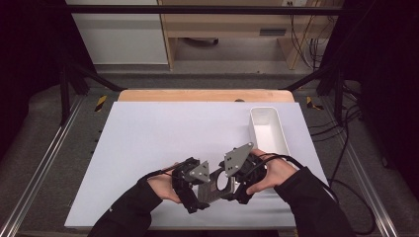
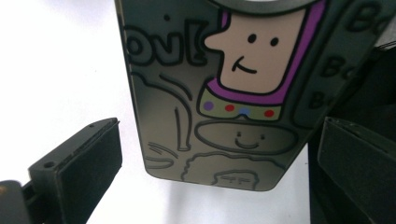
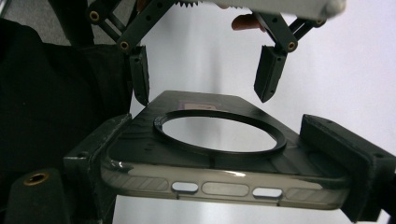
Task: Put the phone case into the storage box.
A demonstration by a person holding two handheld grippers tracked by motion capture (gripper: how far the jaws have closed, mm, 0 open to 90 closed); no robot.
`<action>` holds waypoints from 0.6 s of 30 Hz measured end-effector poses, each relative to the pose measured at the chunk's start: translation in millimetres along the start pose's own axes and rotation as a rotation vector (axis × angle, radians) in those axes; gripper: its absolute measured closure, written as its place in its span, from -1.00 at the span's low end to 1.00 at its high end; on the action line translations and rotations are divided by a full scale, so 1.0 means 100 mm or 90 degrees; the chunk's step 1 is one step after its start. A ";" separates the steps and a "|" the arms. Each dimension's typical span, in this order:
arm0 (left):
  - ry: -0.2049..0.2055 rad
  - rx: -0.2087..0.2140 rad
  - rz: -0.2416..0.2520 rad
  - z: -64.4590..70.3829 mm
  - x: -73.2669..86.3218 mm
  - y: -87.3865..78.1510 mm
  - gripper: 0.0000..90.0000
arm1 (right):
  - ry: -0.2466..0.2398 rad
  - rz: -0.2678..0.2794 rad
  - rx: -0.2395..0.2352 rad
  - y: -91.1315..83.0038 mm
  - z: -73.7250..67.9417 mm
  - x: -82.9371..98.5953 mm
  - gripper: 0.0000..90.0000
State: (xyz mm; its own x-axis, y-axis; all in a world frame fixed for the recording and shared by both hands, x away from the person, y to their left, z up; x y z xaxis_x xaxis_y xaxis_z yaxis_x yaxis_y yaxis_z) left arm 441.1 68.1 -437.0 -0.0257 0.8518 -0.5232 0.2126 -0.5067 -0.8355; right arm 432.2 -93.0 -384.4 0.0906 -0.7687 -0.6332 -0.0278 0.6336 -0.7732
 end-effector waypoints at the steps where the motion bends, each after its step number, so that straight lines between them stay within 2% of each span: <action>1: 0.001 -0.001 -0.002 0.00 0.00 0.01 -1.00 | -0.002 -0.003 0.001 0.01 0.00 -0.01 -0.72; 11: 0.010 -0.003 -0.033 0.01 0.00 0.12 -1.00 | -0.005 -0.024 -0.003 0.03 0.02 -0.06 -0.72; 18: 0.018 -0.002 -0.047 0.02 0.00 0.17 -1.00 | -0.006 -0.020 -0.004 0.02 0.02 -0.10 -0.72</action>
State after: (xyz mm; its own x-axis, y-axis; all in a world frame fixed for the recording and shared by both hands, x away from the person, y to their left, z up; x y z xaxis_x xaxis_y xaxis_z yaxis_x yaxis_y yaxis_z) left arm 443.1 59.5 -451.9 -0.0140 0.8900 -0.4557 0.2150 -0.4424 -0.8707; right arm 433.1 -83.5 -379.7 0.1008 -0.7877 -0.6077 -0.0302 0.6081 -0.7933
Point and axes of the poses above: each handheld gripper's, and its own axes: y roughly forward along the jaws, x roughly out of its underside, z roughly to its right, the point moved 3 cm from there along y, roughly forward along the jaws, and after that the axes turned 8 degrees about -x, right-handed, at the moved point
